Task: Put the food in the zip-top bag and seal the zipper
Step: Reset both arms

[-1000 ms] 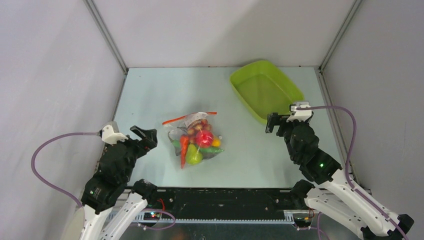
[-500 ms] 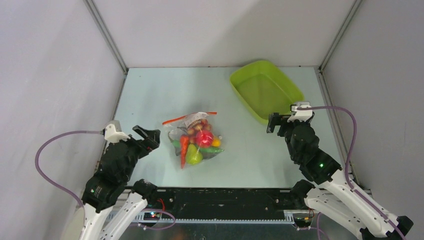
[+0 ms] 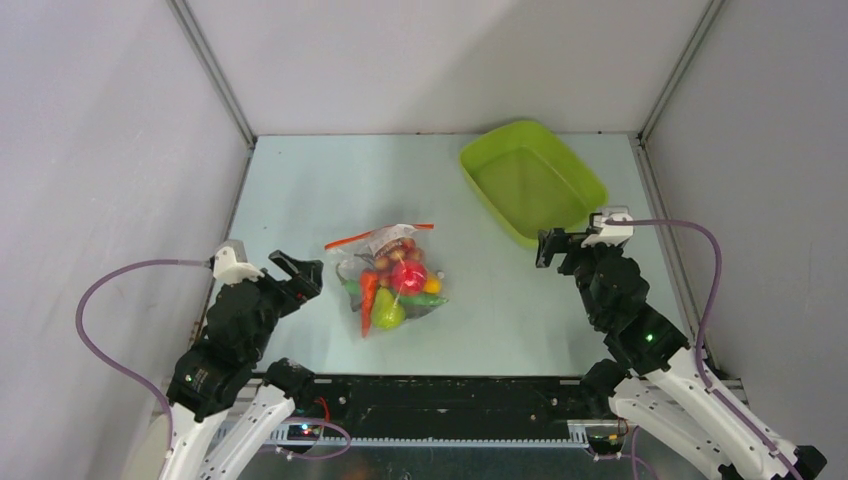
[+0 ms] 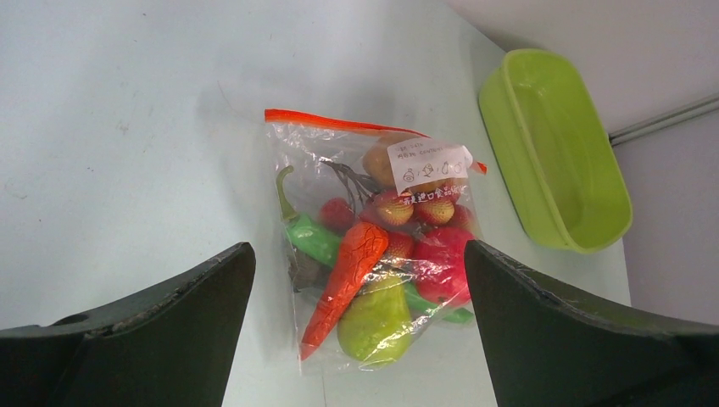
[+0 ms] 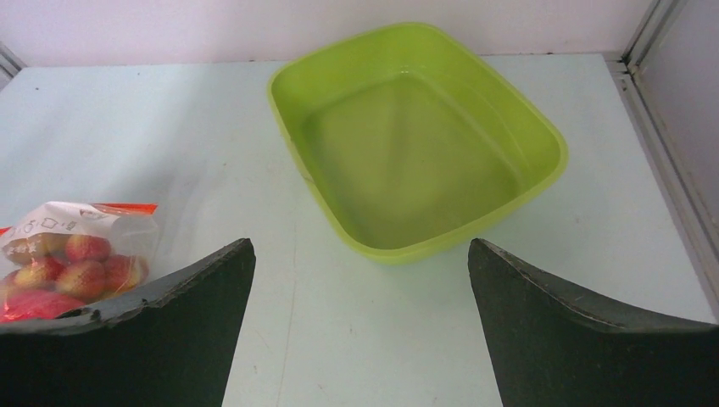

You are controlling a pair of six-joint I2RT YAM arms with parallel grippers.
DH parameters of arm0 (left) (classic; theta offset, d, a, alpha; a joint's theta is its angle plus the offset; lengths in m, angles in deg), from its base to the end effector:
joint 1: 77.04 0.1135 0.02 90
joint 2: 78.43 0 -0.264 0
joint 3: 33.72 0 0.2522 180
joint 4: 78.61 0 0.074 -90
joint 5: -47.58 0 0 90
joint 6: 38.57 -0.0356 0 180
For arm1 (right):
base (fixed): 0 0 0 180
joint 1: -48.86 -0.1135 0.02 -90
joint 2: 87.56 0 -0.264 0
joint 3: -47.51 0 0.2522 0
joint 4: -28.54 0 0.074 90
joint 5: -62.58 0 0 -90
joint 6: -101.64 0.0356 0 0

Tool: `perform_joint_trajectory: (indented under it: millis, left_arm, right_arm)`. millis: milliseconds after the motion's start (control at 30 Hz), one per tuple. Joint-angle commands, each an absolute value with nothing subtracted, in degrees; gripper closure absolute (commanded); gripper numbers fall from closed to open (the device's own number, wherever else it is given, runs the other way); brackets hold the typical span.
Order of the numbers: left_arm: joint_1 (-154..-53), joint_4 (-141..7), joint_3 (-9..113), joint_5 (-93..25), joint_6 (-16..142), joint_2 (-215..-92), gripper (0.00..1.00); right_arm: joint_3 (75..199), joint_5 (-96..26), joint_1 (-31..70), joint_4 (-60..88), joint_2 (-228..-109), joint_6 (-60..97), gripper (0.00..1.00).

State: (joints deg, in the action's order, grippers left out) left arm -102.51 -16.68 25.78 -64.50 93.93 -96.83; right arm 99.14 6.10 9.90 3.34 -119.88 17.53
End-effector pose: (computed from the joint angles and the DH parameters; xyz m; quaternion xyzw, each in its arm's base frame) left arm 0.0595 -0.0135 0.3246 -0.2271 0.7830 -0.1807 0.5501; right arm 0.1197 0.0715 0.3274 -0.0172 0.7365 0.0468 0.6746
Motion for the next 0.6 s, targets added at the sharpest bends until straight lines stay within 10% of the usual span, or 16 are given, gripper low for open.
perform_joint_trajectory:
  millis: [0,567]
  left_arm:
    - [-102.2,-17.3,25.5,-64.9,93.3,-97.2,0.0]
    - [-102.2,-18.9,25.5,-64.5,90.6,-98.2,0.0]
  right_arm:
    - [99.1,3.7,11.2,6.2,-119.0,19.7,0.01]
    - [99.1,1.9,12.1,5.7,-121.0,18.6,0.01]
